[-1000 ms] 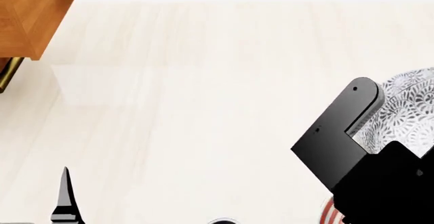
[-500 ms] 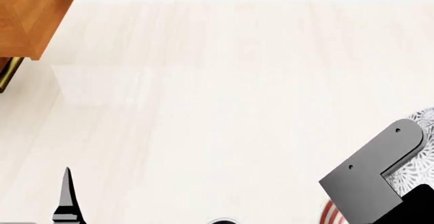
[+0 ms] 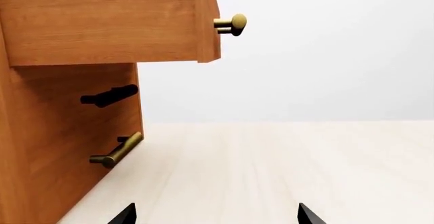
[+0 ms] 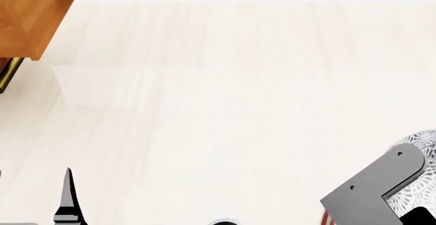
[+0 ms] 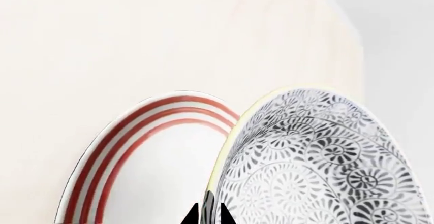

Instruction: Put the bowl on the plate.

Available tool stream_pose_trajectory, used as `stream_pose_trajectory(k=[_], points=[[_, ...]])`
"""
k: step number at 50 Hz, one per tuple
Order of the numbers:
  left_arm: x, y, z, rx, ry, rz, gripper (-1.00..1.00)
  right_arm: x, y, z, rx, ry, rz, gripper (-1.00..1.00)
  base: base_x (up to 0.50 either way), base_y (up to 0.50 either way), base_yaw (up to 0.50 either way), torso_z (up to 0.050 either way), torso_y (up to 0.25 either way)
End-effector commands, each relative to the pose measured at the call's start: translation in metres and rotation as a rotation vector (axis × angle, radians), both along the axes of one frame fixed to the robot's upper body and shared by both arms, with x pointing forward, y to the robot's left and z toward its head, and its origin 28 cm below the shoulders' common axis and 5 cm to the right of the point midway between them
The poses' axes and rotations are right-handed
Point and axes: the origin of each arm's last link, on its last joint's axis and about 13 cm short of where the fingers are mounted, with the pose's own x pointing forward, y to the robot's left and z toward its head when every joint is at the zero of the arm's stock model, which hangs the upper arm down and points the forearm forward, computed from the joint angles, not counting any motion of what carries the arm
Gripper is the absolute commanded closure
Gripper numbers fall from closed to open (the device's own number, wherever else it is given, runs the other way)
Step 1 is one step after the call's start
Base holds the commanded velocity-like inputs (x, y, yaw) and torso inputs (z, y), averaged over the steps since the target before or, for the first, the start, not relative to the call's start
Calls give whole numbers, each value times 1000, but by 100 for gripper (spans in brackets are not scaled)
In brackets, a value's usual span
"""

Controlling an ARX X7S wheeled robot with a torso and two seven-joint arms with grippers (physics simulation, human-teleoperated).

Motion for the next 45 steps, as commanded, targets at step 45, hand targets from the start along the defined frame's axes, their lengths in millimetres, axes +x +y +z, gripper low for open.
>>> stream_pose_trajectory(k=[45], points=[[0, -1, -2, 5, 6, -3, -100, 10, -13, -36, 161, -40, -42, 100, 0, 0, 0, 0, 0]])
